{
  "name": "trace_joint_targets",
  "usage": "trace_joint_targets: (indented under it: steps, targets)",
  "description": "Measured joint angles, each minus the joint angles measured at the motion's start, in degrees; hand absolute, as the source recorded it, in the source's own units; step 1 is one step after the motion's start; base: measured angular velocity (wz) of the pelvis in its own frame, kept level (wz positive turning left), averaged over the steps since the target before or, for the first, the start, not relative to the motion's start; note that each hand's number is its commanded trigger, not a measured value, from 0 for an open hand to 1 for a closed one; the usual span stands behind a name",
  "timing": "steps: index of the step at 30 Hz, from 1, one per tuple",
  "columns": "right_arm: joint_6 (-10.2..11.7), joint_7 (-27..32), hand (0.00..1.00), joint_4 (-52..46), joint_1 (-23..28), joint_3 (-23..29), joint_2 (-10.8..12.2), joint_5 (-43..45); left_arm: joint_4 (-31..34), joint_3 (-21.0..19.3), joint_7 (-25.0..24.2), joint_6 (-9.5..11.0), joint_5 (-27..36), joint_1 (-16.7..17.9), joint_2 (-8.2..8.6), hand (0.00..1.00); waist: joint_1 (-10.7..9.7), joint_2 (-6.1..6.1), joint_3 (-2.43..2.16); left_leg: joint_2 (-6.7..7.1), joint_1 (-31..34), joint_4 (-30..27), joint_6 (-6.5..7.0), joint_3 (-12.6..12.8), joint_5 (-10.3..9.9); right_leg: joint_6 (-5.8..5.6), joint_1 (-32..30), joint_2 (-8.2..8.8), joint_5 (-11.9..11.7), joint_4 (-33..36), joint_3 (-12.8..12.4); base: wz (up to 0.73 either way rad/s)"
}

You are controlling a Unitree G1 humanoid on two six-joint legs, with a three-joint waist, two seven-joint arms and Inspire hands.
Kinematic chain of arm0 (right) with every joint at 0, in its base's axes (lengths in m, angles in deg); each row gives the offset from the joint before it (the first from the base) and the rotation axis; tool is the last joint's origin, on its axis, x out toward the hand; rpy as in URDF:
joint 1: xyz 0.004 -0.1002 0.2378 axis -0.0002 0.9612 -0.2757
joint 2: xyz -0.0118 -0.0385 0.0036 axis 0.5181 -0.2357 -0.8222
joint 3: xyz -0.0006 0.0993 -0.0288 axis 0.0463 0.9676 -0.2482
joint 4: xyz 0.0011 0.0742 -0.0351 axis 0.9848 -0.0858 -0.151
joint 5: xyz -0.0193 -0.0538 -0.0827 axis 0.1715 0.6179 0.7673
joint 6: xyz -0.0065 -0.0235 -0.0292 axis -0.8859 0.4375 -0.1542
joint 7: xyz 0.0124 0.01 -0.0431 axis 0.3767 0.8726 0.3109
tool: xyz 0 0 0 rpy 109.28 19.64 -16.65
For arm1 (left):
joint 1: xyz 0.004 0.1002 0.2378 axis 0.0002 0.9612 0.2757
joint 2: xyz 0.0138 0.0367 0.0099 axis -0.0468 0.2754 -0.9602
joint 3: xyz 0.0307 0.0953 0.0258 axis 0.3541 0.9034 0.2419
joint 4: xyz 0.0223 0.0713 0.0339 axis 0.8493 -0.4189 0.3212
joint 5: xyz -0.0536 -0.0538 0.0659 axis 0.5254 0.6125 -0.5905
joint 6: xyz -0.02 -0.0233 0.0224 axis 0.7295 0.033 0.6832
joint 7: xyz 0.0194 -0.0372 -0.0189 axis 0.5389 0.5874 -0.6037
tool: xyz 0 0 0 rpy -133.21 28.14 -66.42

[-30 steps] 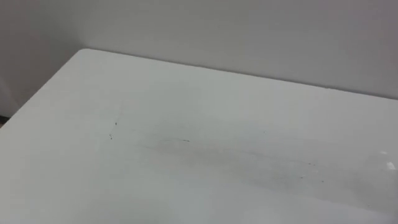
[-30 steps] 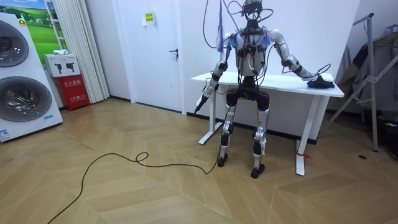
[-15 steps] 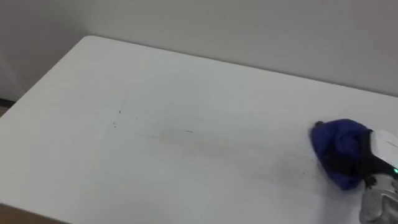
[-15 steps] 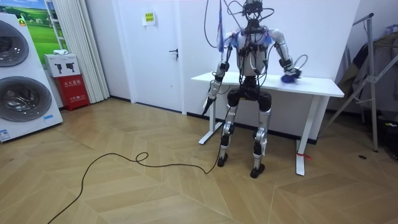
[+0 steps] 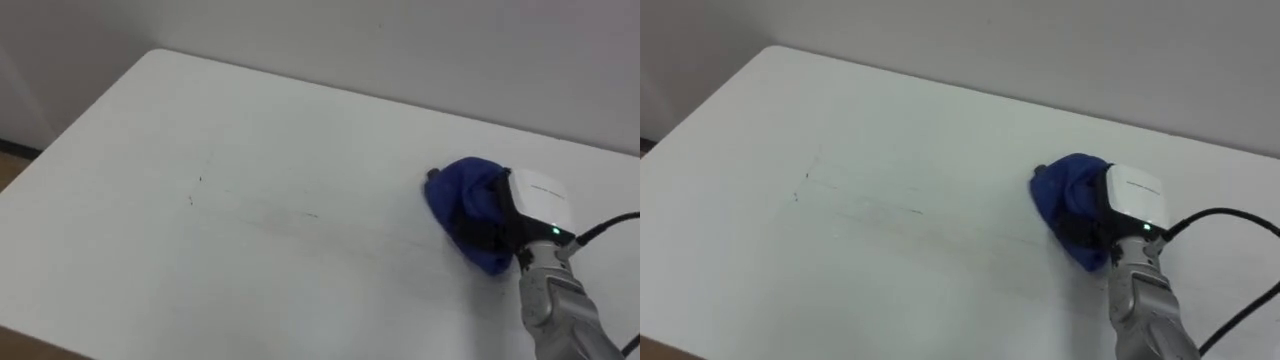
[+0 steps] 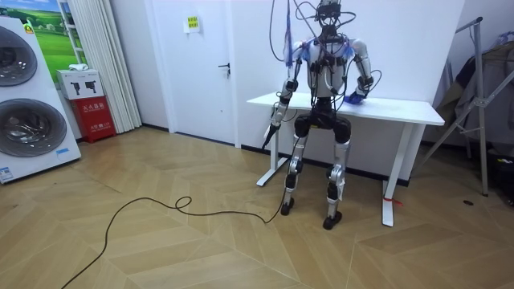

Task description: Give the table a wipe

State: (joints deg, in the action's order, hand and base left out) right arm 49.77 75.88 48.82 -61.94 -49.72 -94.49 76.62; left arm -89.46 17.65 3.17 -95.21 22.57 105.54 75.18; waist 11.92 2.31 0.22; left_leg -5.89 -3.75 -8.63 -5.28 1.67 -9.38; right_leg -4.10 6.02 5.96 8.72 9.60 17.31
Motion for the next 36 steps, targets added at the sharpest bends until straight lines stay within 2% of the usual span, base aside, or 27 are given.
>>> trace_joint_targets:
  steps: [10, 11, 13, 15, 20, 23, 25, 29, 31, 33, 36]
  targets:
    - [-0.8, -1.9, 0.0, -0.6, 1.5, 1.1, 0.7, 0.7, 1.3, 0.7, 0.0, 0.1, 0.3, -1.0, 0.01, 0.0, -1.1, -0.07, -0.08, -0.31, -0.6, 0.1, -0.09, 1.2, -0.2, 0.01, -0.3, -0.14, 0.0, 0.1, -0.4, -0.06]
    - [-0.6, -1.9, 0.0, -0.8, 2.0, 1.3, 0.7, 0.5, 2.0, 0.7, 0.0, 0.0, 0.4, -0.8, 0.01, 0.0, -1.7, -0.11, -0.11, -0.3, -0.6, 0.1, -0.06, 1.3, -0.2, 0.02, -0.2, -0.14, 0.0, 0.1, -0.6, -0.04]
    - [-0.5, -2.5, 0.0, -1.6, 2.1, 2.0, 1.6, 0.4, 2.8, 0.9, 0.3, 0.1, 0.7, -0.7, 0.0, 0.0, -2.5, -0.24, -0.22, -0.3, -0.8, 0.1, -0.05, 1.4, -0.2, 0.02, -0.1, -0.15, 0.0, 0.1, -0.8, -0.04]
    - [-0.4, -3.0, 0.0, -2.6, 2.8, 2.2, 1.7, 0.4, 2.7, 2.0, 1.7, 0.2, 1.2, -0.9, -0.01, 0.0, -3.3, -0.68, -0.52, -0.29, -1.1, 0.1, -0.04, 1.7, -0.2, 0.01, 0.0, -0.15, 0.0, 0.1, -1.3, -0.05]
    - [0.9, -3.4, 0.0, -7.1, 5.9, 2.4, 1.7, -0.1, 2.5, 2.3, 2.4, 0.8, 3.4, -0.8, -0.01, 0.0, -4.4, -1.34, -0.56, -0.35, -2.1, 0.4, 0.0, 3.0, -0.3, 0.01, 0.4, -0.17, 0.0, 0.2, -2.2, -0.1]
    - [2.9, -4.7, 0.0, -10.0, 8.6, 3.5, 1.7, -2.1, 2.1, 2.3, 2.4, 0.8, 3.3, -0.7, 0.15, 0.0, -5.4, -1.11, -0.54, -0.35, -2.0, 0.4, 0.03, 3.4, -0.3, 0.01, 0.1, -0.17, 0.0, 0.2, -2.7, -0.05]
    - [3.4, -5.6, 0.0, -12.4, 10.1, 3.6, 1.7, -2.8, 2.1, 2.3, 2.2, 0.8, 3.3, -0.3, 0.25, 0.0, -5.5, -0.94, -0.51, -0.35, -1.9, 0.4, 0.06, 3.8, -0.3, 0.02, -0.3, -0.17, 0.0, 0.3, -3.3, -0.12]
    - [4.5, -8.0, 0.0, -15.1, 11.8, 4.8, 1.7, -5.1, 2.1, 1.6, 2.1, 1.2, 4.0, 0.2, 0.33, 0.0, -5.7, -0.44, -0.7, -0.35, -2.1, 0.6, 0.19, 5.5, -0.4, 0.08, -1.2, -0.44, -0.1, 0.3, -6.2, -0.18]
    - [4.5, -8.9, 0.0, -16.8, 13.0, 5.8, 1.8, -5.9, 2.0, 0.9, 2.1, 1.3, 5.2, 0.3, 0.31, 0.0, -6.6, -0.3, -0.76, -0.31, -2.2, 0.6, 0.33, 5.7, -0.5, 0.04, -1.2, -0.42, -0.1, 0.3, -6.5, -0.06]
    - [4.4, -10.6, 0.0, -20.7, 14.2, 7.8, 1.8, -7.0, 0.0, -0.4, 2.1, 2.2, 5.4, 0.3, 0.3, 0.0, -8.5, -0.34, -0.59, -0.31, -2.3, 0.6, 0.34, 6.1, -0.5, 0.03, -1.1, -0.41, -0.1, 0.3, -6.6, 0.0]
    - [4.5, -10.9, 0.0, -23.9, 15.2, 11.1, 1.7, -9.4, -1.2, -1.2, 2.1, 2.4, 5.4, -0.1, 0.28, 0.0, -10.1, -0.31, -0.42, -0.31, -2.8, 1.0, 0.34, 6.5, -0.5, 0.02, -1.1, -0.45, -0.1, 0.2, -6.9, -0.07]
